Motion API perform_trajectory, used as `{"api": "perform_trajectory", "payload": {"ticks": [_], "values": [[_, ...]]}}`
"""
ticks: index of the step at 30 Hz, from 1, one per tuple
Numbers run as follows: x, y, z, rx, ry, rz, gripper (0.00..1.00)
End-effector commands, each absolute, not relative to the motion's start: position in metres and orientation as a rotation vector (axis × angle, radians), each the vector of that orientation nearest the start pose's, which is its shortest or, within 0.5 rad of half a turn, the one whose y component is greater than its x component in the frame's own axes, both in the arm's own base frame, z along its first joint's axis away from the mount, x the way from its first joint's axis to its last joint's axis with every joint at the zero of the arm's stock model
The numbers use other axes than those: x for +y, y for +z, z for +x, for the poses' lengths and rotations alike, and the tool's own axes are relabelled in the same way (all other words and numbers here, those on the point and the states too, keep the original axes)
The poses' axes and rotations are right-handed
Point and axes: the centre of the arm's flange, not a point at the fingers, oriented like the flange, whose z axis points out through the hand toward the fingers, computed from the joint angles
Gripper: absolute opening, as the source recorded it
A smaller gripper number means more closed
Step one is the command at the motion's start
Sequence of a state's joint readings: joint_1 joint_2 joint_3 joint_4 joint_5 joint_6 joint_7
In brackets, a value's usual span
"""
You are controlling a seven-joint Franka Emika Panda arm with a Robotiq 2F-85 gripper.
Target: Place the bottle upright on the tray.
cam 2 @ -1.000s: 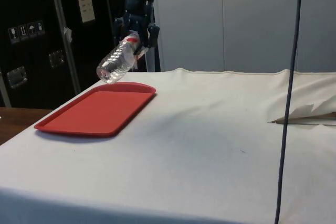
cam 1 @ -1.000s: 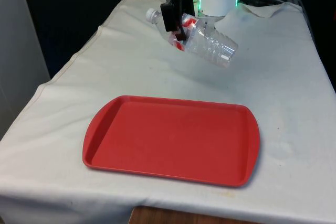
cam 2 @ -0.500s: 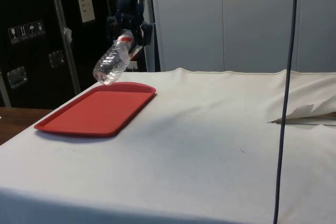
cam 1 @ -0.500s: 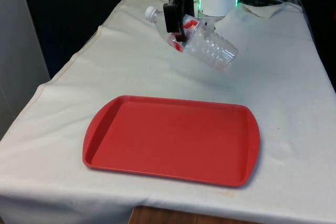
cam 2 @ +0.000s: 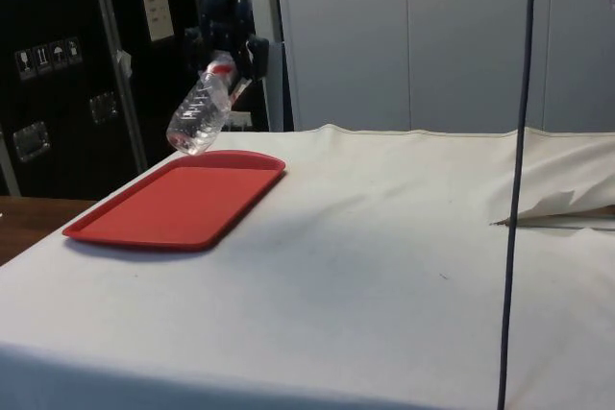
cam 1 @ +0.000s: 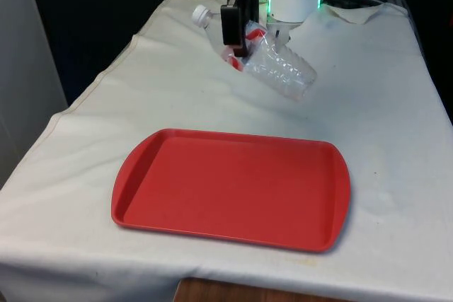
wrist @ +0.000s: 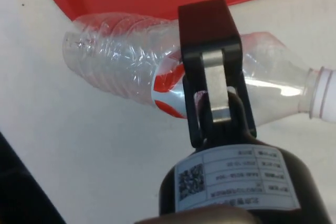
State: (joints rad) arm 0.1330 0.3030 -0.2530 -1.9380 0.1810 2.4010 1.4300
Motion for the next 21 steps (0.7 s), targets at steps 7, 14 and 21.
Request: {"api": "perform_trajectory", "payload": {"ticks": [7,14,21], "values": [[-0.060,0.354,0.637,2.204,-0.177,-2.062,0.14],[-0.050,0.354,0.650,2.224,-0.223,-2.095,0.14],[-0.048,0.354,0.660,2.234,-0.254,-2.137,0.14]]}}
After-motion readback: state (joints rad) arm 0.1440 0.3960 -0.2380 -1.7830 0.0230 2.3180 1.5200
